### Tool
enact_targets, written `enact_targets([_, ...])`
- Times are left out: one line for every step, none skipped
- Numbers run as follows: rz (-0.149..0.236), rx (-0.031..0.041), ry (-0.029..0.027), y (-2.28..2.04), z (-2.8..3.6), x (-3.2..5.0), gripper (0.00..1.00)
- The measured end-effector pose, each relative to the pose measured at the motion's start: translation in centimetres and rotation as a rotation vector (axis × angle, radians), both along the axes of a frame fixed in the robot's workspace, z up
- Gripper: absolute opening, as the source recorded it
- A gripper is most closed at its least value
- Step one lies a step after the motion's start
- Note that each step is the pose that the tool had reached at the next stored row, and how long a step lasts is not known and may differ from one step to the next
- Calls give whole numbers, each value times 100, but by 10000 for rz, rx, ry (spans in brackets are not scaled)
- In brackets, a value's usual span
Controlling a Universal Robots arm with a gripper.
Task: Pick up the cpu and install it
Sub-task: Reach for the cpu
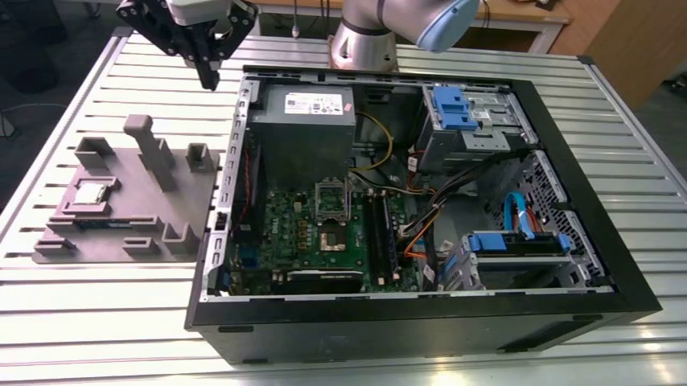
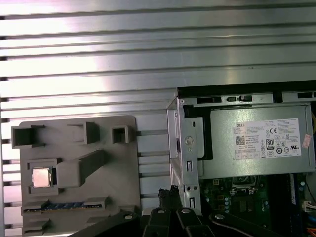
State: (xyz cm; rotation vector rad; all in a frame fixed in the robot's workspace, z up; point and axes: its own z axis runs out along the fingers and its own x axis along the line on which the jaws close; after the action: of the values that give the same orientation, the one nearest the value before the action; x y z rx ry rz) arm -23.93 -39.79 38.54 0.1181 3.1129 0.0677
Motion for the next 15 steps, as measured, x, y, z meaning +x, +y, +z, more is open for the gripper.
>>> enact_targets([0,0,0,0,0,-3,10])
enact_targets([-1,0,0,0,0,-7,10])
enact_targets([0,0,0,0,0,-11,10])
enact_targets([0,0,1,0,0,-16,10])
enact_targets([0,0,0,0,0,-20,10])
enact_targets([0,0,0,0,0,-24,10])
enact_targets([0,0,1,0,0,-28,10])
enact_targets([0,0,1,0,0,-32,10])
enact_targets([1,0,1,0,0,-36,10])
enact_targets([0,0,0,0,0,-40,10])
enact_targets([1,0,1,0,0,-44,10])
enact_targets([1,0,0,0,0,-48,10])
enact_targets([1,0,0,0,0,-52,10])
enact_targets([1,0,0,0,0,-56,10])
enact_targets([1,0,0,0,0,-59,10])
